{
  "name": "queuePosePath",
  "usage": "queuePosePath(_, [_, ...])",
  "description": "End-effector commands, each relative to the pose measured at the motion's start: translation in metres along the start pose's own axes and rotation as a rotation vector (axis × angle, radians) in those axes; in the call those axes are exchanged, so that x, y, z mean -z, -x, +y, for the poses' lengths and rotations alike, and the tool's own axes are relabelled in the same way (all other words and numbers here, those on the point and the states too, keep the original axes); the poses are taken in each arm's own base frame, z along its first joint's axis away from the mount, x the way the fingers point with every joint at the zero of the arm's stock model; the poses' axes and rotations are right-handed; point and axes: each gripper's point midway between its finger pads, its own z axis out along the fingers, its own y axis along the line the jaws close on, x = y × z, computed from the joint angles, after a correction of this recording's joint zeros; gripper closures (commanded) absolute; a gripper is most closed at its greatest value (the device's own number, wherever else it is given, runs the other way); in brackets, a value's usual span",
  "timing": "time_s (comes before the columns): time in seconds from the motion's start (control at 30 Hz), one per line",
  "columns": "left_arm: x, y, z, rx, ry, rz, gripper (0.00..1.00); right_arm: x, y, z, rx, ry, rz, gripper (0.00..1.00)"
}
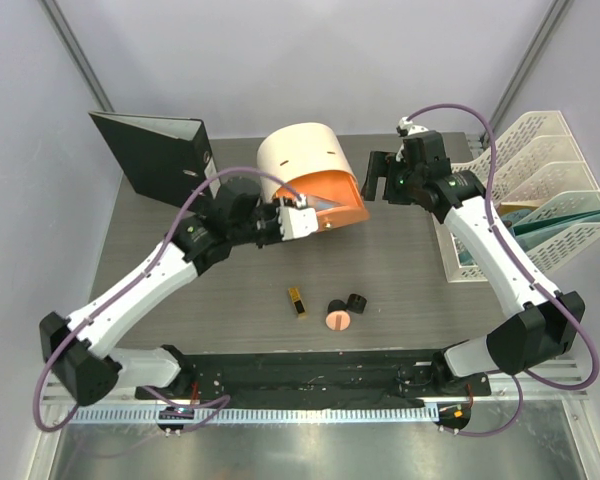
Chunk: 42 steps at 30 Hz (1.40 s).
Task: Organize the makeup
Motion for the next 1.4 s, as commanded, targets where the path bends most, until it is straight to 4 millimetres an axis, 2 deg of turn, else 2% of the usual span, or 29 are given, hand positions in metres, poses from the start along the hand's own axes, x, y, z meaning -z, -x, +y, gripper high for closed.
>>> queuePosePath(0.0, [-0.009,0.052,0.058,-0.019,0.125,-0.138,1.00,0.012,0.014,0.005,0.001,0.031,-0.068,0.05])
queuePosePath(0.03, [-0.006,0.062,0.070,-0.028,0.150,-0.158,1.00,0.012,0.014,0.004,0.001,0.029,-0.068,0.05])
queuePosePath(0.13, [-0.016,0.073,0.088,-0.050,0.163,-0.163,1.00,0.013,0.012,0.003,0.001,0.027,-0.069,0.05])
queuePosePath(0.2, [-0.022,0.075,0.092,-0.066,0.151,-0.154,1.00,0.014,0.012,0.003,0.000,0.028,-0.072,0.05])
queuePosePath(0.23, [-0.032,0.072,0.093,-0.067,0.135,-0.136,1.00,0.014,0.010,0.002,0.001,0.026,-0.068,0.05])
queuePosePath(0.3, [-0.036,0.075,0.099,-0.083,0.126,-0.122,1.00,0.015,0.009,0.002,-0.001,0.027,-0.069,0.05])
queuePosePath(0.33, [-0.045,0.070,0.097,-0.081,0.105,-0.103,1.00,0.015,0.008,0.001,-0.005,0.026,-0.067,0.05])
queuePosePath(0.5, [-0.059,0.064,0.089,-0.115,0.026,-0.070,0.92,0.015,0.010,0.002,-0.003,0.029,-0.071,0.05])
queuePosePath(0.6, [-0.064,0.058,0.084,-0.110,0.003,-0.049,0.86,0.016,0.014,0.002,0.002,0.028,-0.080,0.05])
queuePosePath(0.7, [-0.067,0.053,0.080,-0.106,-0.006,-0.043,0.69,0.015,0.013,0.002,0.003,0.029,-0.076,0.05])
queuePosePath(0.73, [-0.068,0.055,0.082,-0.110,0.008,-0.050,0.60,0.014,0.014,0.002,0.004,0.029,-0.075,0.05])
queuePosePath(0.83, [-0.071,0.048,0.083,-0.108,0.032,-0.034,0.48,0.014,0.015,0.002,0.004,0.028,-0.076,0.05])
queuePosePath(0.9, [-0.074,0.047,0.088,-0.108,0.049,-0.031,0.44,0.013,0.016,0.002,0.006,0.028,-0.076,0.05])
queuePosePath(1.07, [-0.076,0.050,0.102,-0.100,0.108,-0.025,0.36,0.010,0.018,0.003,0.001,0.026,-0.074,0.05])
queuePosePath(1.2, [-0.069,0.057,0.115,-0.101,0.167,-0.034,0.32,0.009,0.017,0.009,0.000,0.058,-0.063,0.05])
queuePosePath(1.33, [-0.045,0.075,0.128,-0.114,0.242,-0.093,0.31,0.008,0.017,0.008,-0.001,0.056,-0.060,0.05])
queuePosePath(1.37, [-0.033,0.082,0.129,-0.120,0.253,-0.119,0.31,0.008,0.017,0.009,-0.002,0.057,-0.060,0.05])
